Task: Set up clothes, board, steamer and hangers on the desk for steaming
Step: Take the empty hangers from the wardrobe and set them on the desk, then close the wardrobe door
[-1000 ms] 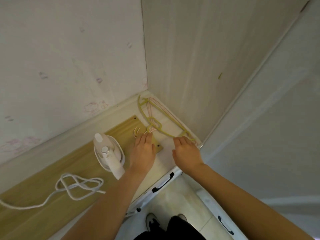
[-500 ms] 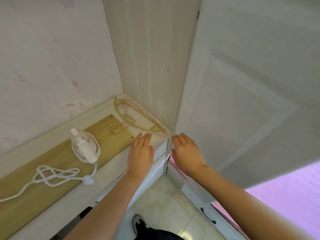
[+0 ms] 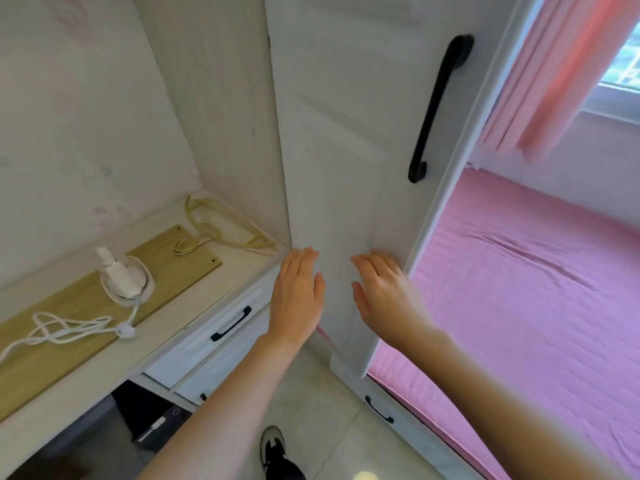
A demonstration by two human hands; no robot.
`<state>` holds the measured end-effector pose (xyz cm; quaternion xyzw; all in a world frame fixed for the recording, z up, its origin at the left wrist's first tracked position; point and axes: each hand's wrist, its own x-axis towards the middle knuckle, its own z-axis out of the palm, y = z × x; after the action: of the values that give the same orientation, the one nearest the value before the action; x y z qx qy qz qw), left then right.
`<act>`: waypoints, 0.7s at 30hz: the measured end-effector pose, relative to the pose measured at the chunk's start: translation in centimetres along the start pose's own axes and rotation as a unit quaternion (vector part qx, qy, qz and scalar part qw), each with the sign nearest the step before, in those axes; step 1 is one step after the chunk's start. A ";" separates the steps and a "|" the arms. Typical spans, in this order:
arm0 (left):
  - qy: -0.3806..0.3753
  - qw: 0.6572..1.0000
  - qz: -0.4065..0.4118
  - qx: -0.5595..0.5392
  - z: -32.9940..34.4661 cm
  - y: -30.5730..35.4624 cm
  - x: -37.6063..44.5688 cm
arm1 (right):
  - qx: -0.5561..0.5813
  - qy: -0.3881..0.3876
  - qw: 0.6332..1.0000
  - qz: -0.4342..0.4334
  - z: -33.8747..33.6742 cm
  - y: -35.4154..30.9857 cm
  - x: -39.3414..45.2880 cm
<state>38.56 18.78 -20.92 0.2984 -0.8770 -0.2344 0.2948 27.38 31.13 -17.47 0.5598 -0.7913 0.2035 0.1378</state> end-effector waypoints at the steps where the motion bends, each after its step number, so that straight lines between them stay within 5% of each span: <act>1: 0.004 1.000 0.007 -0.009 -0.1 1.1 0.3 | 0.003 0.007 1.000 -0.002 -0.8 0.3 -0.4; 12: 0.085 0.981 0.125 -0.118 -4.7 11.4 5.7 | 0.070 0.100 0.991 0.052 -8.1 0.3 0.0; 21: 0.107 0.956 0.235 -0.137 -4.8 15.1 9.3 | 0.223 0.210 0.935 0.176 -10.4 1.4 2.2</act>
<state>29.85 22.21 -5.09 0.0641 -0.8451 -0.2429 0.4719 25.26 34.63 -7.57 0.3723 -0.7644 0.5088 0.1348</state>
